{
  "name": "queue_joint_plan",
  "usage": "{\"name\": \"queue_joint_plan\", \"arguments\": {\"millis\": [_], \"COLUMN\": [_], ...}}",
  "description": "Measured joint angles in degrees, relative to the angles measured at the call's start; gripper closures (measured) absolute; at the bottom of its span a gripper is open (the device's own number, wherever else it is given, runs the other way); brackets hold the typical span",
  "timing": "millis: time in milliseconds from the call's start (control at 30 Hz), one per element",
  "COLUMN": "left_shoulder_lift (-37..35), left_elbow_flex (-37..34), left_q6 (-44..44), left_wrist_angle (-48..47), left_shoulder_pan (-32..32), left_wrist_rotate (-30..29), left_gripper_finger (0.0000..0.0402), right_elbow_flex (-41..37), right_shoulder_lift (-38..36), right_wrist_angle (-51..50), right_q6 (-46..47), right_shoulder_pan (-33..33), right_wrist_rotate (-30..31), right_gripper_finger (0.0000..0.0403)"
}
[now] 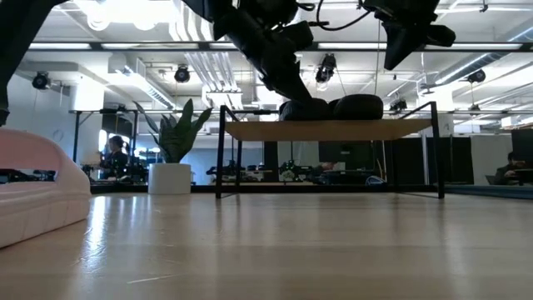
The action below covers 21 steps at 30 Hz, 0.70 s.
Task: Pick and place slides into the shelf
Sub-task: Adjust the pair of black slippers on the shelf
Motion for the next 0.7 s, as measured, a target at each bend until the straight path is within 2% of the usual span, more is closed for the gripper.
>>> {"name": "queue_joint_plan", "arguments": {"millis": [367, 700], "left_shoulder_lift": [-0.87, -1.62], "left_elbow_flex": [2.10, 1.97], "left_q6": [-0.31, -0.68], "left_wrist_angle": [0.37, -5.66], "left_shoulder_pan": [-0.24, -0.43], "left_wrist_rotate": [-2.47, -4.16], "left_gripper_finger": [0.0402, 0.0402], "right_elbow_flex": [-0.02, -0.04], "right_shoulder_lift": [0.00, 0.00], "right_wrist_angle": [0.00, -0.15], "right_q6": [-1.53, -4.94], "right_shoulder_pan": [0.00, -0.02], "right_wrist_rotate": [0.53, 0.66], "right_gripper_finger": [0.0392, 0.0392]}}
